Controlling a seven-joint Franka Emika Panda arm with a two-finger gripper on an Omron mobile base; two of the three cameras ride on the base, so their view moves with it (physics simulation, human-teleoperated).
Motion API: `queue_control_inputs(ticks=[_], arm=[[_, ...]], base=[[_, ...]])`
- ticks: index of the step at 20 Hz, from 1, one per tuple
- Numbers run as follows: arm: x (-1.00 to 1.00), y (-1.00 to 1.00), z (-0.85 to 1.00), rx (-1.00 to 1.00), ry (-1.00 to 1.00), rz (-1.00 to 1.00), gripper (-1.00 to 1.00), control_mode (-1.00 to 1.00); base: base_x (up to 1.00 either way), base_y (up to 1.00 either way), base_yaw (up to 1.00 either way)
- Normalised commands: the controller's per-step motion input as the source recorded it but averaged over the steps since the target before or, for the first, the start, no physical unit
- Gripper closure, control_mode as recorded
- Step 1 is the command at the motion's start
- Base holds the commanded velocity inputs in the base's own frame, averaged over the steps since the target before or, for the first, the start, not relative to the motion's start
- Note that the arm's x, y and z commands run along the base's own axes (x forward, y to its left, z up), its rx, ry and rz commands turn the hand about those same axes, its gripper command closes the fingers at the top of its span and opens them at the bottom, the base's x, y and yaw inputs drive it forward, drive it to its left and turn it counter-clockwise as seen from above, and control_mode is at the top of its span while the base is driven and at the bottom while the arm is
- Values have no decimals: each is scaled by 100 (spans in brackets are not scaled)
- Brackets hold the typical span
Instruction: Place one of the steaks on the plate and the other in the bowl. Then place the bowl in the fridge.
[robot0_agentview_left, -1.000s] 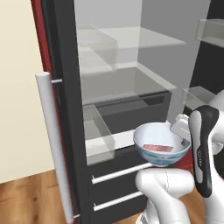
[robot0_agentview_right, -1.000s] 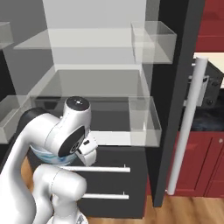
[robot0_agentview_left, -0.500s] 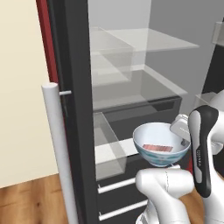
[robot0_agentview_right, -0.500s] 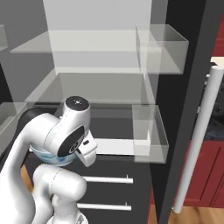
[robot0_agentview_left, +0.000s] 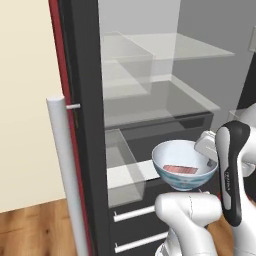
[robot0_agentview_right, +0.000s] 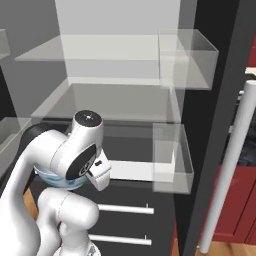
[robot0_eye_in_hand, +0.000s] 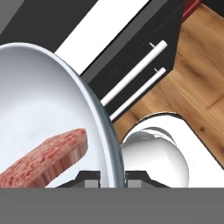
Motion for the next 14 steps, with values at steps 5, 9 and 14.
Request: queue_control_inputs(ticks=[5,9,14], arm=[[0,0,0,0,0,0,100,100],[0,0,0,0,0,0,100,100],[0,0,0,0,0,0,100,100]], base=[[21,-33,11],[4,-2,2],[1,2,0]])
